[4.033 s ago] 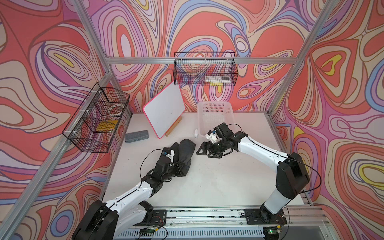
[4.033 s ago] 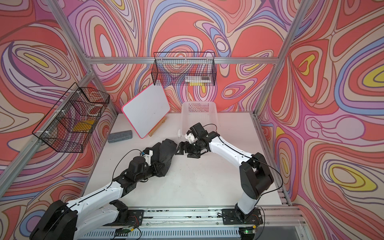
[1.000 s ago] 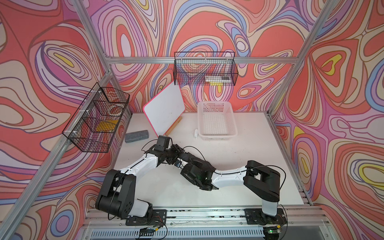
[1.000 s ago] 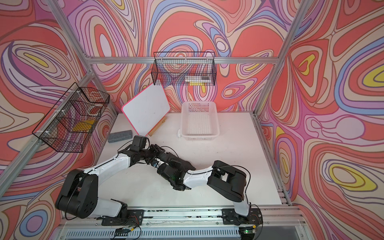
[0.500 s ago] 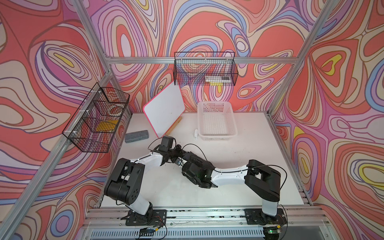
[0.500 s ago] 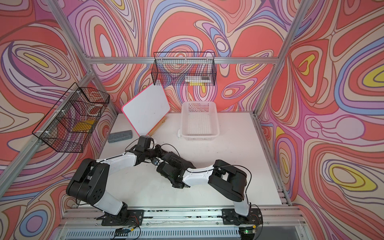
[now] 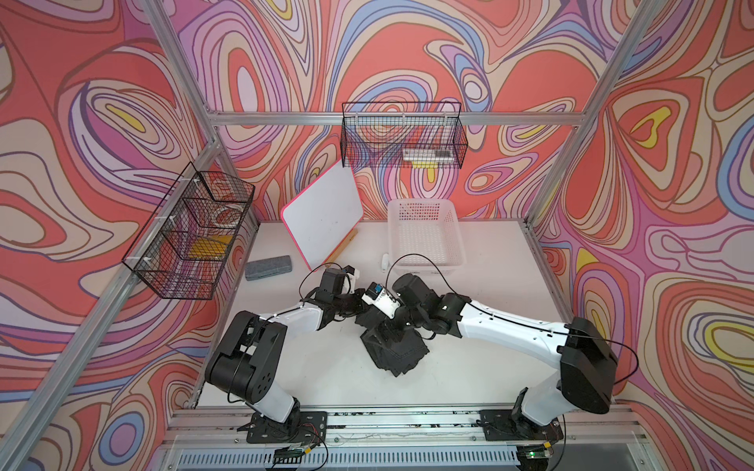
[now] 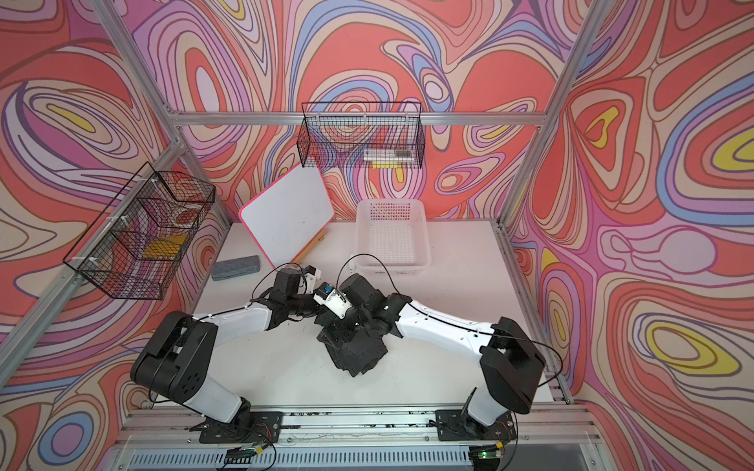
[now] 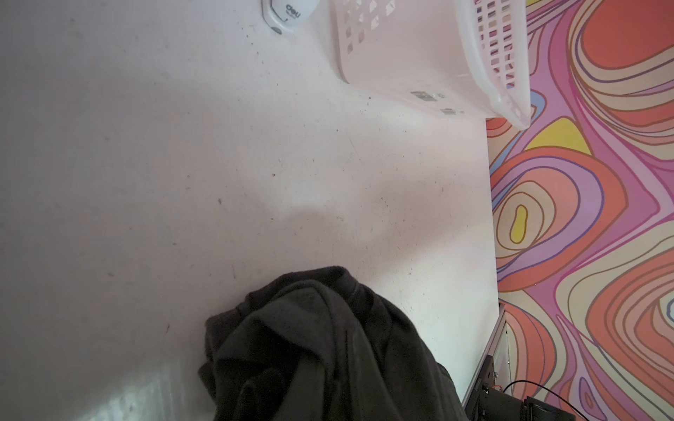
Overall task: Roll up the long pants
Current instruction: Roll the long pant at the center of the board, then pick up the long pant at the center of the board.
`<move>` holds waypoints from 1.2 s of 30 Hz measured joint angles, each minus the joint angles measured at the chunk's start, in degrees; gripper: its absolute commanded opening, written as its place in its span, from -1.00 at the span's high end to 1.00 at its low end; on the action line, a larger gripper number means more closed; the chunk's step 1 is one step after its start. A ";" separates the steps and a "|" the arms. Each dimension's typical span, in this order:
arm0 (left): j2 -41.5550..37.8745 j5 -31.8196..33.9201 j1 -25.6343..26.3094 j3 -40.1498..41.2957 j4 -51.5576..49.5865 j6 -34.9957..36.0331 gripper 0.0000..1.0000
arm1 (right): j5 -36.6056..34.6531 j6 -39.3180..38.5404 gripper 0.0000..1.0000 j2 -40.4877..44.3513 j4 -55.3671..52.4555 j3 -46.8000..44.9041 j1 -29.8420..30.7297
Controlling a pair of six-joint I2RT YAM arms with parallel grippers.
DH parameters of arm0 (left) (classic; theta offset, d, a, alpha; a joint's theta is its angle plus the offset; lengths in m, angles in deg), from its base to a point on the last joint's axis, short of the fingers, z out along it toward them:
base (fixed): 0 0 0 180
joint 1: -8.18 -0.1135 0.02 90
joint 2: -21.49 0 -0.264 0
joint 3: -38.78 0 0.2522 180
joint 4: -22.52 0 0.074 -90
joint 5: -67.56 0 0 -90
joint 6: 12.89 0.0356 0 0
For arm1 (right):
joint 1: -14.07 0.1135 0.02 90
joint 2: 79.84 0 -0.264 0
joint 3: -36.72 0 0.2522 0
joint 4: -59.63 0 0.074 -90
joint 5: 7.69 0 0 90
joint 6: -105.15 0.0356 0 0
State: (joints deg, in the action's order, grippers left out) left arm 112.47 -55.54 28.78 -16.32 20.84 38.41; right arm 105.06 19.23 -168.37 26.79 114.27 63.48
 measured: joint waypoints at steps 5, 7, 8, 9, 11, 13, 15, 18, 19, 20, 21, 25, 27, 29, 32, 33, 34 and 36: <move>0.02 0.70 1.38 0.09 1.77 2.58 1.00 | 7.56 8.26 -0.96 -0.90 4.81 -8.44 -9.86; 0.11 0.94 1.70 0.24 2.47 2.95 1.00 | 8.81 10.14 -0.97 -2.23 6.45 -11.65 -10.95; 0.22 1.03 1.95 0.35 2.69 3.06 1.00 | 9.14 10.71 -0.96 -2.62 7.48 -12.44 -10.99; 0.28 1.22 2.08 0.50 2.82 3.17 1.00 | 9.40 11.21 -0.97 -2.69 8.00 -12.66 -10.99; 0.33 1.36 2.03 0.59 2.91 3.37 1.00 | 9.55 11.96 -0.97 -2.67 8.87 -12.81 -11.04; 0.33 1.36 2.03 0.59 2.91 3.63 1.00 | 9.64 12.02 -0.96 -2.67 9.31 -13.16 -11.17; 0.33 1.38 2.10 0.59 2.93 3.91 1.00 | 9.60 11.85 -0.96 -2.67 9.29 -13.20 -11.39; 0.33 1.55 2.14 0.59 2.93 4.46 1.00 | 10.12 11.69 -0.96 -2.38 9.90 -14.27 -12.85; 0.33 1.60 2.16 0.59 2.93 4.70 1.00 | 10.32 11.69 -0.97 -1.97 10.03 -15.19 -13.66; 0.33 1.60 2.21 0.59 2.93 4.87 1.00 | 10.43 11.67 -0.97 -1.49 9.70 -16.39 -14.53; 0.33 1.57 2.21 0.59 2.97 5.05 1.00 | 10.69 11.63 -0.96 -1.20 9.22 -17.14 -15.13; 0.33 1.51 2.32 0.72 3.67 5.73 1.00 | 11.56 10.88 -0.96 -1.14 8.33 -17.84 -15.85; 0.33 1.40 2.36 0.98 4.22 5.88 1.00 | 12.41 10.32 -0.96 -1.18 8.35 -17.84 -15.87; 0.33 1.49 2.54 1.07 4.42 5.97 1.00 | 14.01 10.16 -0.96 -1.46 8.63 -17.84 -15.82; 0.33 2.08 2.99 1.07 4.68 6.34 1.00 | 15.37 10.19 -0.97 -3.02 9.53 -17.84 -15.19; 0.33 2.29 3.17 1.11 4.81 6.38 1.00 | 15.67 10.32 -0.96 -3.82 9.94 -17.84 -14.93; 0.33 2.62 3.39 1.25 5.07 6.49 1.00 | 15.93 10.58 -0.96 -4.70 10.54 -17.84 -14.64; 0.33 3.34 3.76 1.49 5.46 6.84 1.00 | 16.46 11.41 -0.97 -6.51 12.11 -17.84 -13.88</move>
State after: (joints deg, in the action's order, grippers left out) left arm 112.80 -52.20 32.54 -14.84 26.30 45.25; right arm 121.51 30.64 -174.89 38.90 96.43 49.60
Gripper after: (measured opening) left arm 0.124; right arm 0.982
